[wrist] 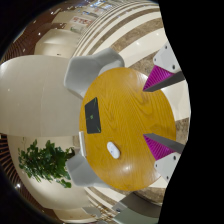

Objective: Arrange mouse

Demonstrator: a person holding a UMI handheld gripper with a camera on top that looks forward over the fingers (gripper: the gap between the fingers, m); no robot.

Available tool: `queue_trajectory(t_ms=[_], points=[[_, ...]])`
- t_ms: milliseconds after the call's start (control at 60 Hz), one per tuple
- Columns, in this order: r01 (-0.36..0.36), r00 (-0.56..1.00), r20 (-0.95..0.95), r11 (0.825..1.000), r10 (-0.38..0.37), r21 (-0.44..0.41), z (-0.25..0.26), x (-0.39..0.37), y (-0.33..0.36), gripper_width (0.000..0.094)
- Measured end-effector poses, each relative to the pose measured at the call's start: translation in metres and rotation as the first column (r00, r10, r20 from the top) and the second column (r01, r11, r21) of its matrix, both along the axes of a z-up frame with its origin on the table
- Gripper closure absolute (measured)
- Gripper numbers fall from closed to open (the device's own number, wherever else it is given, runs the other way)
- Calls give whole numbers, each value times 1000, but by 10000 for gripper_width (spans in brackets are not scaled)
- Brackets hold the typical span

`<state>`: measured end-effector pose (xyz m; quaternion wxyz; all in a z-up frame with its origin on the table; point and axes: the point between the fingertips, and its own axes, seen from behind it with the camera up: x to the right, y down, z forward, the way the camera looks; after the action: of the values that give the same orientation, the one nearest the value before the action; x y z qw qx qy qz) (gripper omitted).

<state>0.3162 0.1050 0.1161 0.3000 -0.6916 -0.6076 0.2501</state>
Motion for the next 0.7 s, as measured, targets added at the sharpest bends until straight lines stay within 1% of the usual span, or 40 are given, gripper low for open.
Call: queue_trajectory(t_ms=[117,183,317,433,533,700], points=[[-51,999,-1,999,51,-11,-1,0,-21,67],[-90,996,-1,996,90,-13,-7,-8,-47,65],[-173,985,2,985,173,-21,-13,-16,-102,66],[-218,976,7,975,219,-36,-18,-20,-140,68],[-242,970,20,969,243,-36,-26,-23,-164,68],[-238,971,17,971,238,-32,-36,-43,-183,68]])
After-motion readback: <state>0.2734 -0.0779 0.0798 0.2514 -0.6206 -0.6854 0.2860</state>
